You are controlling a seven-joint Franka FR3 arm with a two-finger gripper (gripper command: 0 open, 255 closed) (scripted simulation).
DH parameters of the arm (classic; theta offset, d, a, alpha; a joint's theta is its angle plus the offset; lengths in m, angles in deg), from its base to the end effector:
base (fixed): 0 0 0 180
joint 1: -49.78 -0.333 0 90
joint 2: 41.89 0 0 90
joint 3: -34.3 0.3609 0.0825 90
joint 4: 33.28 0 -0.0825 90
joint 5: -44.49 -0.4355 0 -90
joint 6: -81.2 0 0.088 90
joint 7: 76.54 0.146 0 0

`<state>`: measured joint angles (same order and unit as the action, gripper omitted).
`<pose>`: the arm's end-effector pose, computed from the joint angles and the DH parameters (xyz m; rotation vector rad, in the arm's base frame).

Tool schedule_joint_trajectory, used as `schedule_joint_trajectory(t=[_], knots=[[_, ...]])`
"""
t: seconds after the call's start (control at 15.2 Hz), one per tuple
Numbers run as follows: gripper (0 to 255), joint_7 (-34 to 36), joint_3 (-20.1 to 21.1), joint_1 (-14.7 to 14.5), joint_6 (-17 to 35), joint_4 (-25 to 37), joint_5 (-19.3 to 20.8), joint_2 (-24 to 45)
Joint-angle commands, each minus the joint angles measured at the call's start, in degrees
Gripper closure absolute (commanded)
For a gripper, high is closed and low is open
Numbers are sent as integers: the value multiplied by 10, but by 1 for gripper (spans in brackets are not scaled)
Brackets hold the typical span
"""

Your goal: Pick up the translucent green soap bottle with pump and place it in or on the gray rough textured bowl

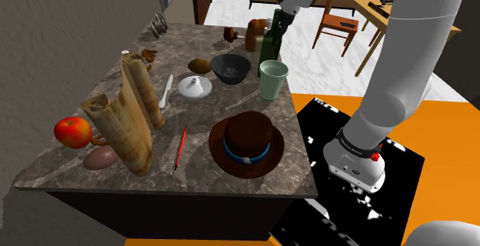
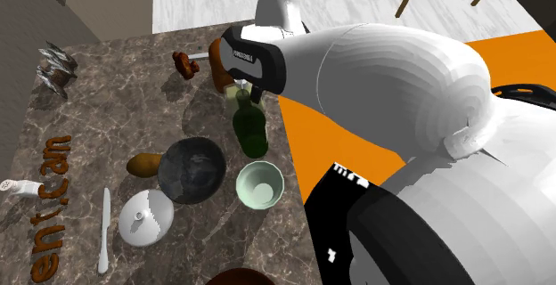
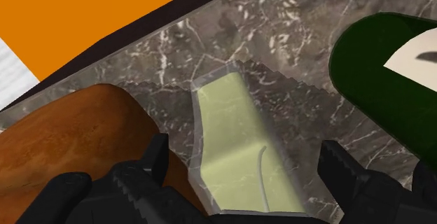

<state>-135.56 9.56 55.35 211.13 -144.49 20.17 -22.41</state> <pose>0.5968 -0.3108 0.2976 -2.9968 -0.3841 -0.2353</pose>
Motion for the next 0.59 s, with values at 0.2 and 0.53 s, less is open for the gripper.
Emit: schedule_joint_trajectory(t=[0.2, 0.53], knots=[[0, -1, 1, 0, 2, -1, -2, 2], [255, -1, 1, 0, 2, -1, -1, 2]])
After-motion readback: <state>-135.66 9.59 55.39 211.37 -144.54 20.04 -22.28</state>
